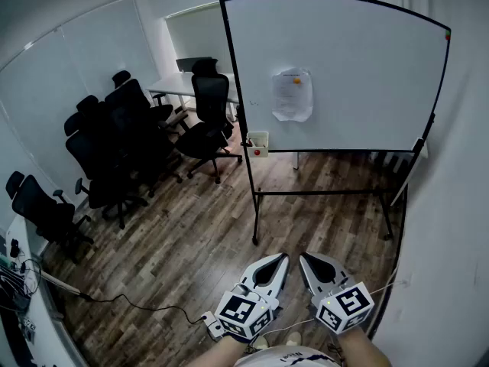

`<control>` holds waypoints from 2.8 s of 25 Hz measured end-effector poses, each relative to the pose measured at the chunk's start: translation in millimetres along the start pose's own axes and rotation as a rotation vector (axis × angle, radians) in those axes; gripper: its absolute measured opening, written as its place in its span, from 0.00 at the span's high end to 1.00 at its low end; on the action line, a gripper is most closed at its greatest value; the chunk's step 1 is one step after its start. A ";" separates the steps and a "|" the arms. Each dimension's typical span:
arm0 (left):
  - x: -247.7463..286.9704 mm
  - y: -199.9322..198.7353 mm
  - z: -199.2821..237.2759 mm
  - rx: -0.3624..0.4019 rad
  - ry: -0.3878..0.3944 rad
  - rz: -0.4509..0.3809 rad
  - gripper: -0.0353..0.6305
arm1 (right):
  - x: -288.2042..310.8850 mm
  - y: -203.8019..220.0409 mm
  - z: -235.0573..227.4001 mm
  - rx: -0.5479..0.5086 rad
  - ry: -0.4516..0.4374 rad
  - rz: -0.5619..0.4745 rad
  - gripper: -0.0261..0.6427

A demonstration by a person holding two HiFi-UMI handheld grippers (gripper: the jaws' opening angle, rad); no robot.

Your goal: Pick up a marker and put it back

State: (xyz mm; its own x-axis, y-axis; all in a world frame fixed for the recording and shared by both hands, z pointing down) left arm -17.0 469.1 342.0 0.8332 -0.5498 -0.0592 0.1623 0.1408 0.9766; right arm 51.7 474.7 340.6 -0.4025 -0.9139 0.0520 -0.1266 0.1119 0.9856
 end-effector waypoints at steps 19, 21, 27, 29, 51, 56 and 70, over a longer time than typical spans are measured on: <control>8.7 9.6 -3.2 0.025 -0.050 0.029 0.93 | -11.9 2.3 -20.3 0.031 -0.025 -0.017 0.94; 13.3 10.2 -5.3 0.027 -0.057 0.029 0.93 | -15.0 1.4 -26.0 0.032 -0.030 -0.020 0.94; 23.5 17.9 -10.7 0.032 -0.084 0.030 0.93 | -23.9 4.0 -44.6 0.039 -0.037 -0.032 0.94; 27.6 19.0 -10.7 0.034 -0.087 0.035 0.93 | -24.1 3.7 -49.7 0.044 -0.036 -0.032 0.94; 93.3 -8.5 178.8 0.058 -0.072 0.034 0.93 | 174.3 -10.1 -74.6 0.009 -0.010 -0.024 0.94; 115.2 -18.7 246.6 0.064 -0.042 0.050 0.93 | 242.8 -14.2 -79.8 0.011 0.019 -0.025 0.94; 164.9 -25.3 356.1 0.049 -0.043 0.068 0.93 | 349.2 -20.0 -102.7 -0.011 0.032 -0.012 0.94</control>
State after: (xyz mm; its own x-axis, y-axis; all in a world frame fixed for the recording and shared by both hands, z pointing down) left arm -72.0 81.6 381.0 0.8181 -0.5749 0.0159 0.0790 0.1397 0.9870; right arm 6.8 113.3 355.6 -0.3719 -0.9272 0.0450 -0.1212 0.0966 0.9879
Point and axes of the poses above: the fingertips, and each gripper's own axes: x forward along the fingers, z to its left, y out of its underside, the point moved 2 cm from there along -x, backward along the fingers, and after that the axes turned 10 degrees about y, right-handed, at the moved point
